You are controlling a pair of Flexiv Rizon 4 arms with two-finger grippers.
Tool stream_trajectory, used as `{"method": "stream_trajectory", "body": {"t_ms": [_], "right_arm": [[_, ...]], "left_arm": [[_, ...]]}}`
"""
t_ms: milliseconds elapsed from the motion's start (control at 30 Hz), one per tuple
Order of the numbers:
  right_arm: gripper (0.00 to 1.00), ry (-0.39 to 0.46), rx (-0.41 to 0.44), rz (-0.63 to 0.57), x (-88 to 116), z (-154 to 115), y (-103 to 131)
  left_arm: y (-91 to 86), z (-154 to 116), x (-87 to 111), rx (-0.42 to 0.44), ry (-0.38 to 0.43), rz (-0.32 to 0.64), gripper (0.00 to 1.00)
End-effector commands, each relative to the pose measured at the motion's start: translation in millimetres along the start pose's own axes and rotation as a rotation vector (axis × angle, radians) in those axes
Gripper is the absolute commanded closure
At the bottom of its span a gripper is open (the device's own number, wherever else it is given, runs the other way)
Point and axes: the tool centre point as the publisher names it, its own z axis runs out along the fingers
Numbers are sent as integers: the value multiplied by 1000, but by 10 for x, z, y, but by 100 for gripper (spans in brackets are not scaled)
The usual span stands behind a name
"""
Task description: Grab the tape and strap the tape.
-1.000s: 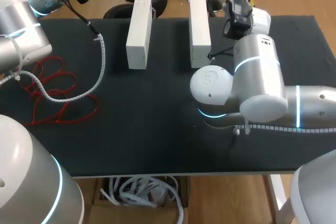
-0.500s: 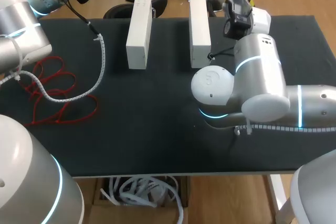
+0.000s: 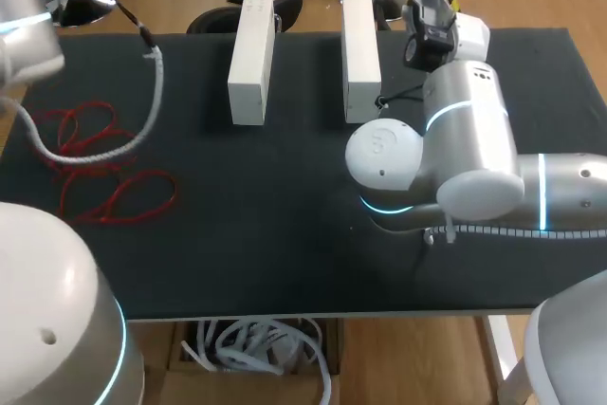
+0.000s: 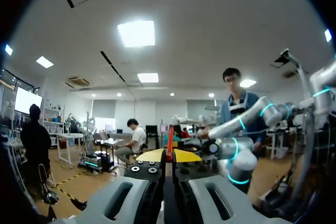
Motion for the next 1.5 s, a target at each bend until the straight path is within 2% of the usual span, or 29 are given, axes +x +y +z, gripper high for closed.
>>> {"method": "stream_trajectory", "body": {"t_ms": [33,533,667,733,867,1033,1300,1500], "right_arm": [[100,-6,1,-2,23,3,9],[100,-6,1,-2,23,3,9],[100,-6,1,-2,23,3,9],[100,-6,1,-2,23,3,9],[100,-6,1,-2,23,3,9],[100,-6,1,-2,23,3,9],[100,-6,1,-2,23,3,9],[100,-6,1,-2,23,3,9]], "left_arm": [[-129,14,46,-698,-52,-54,100],[-129,14,46,-698,-52,-54,100],[-143,70,26,-793,-15,-39,100],[-145,84,24,-839,-19,1,100],[-170,105,40,-886,-53,81,100],[-164,159,43,-940,-51,120,100],[-196,219,118,-1033,2,117,100],[-215,259,265,-1043,-9,115,100]]}}
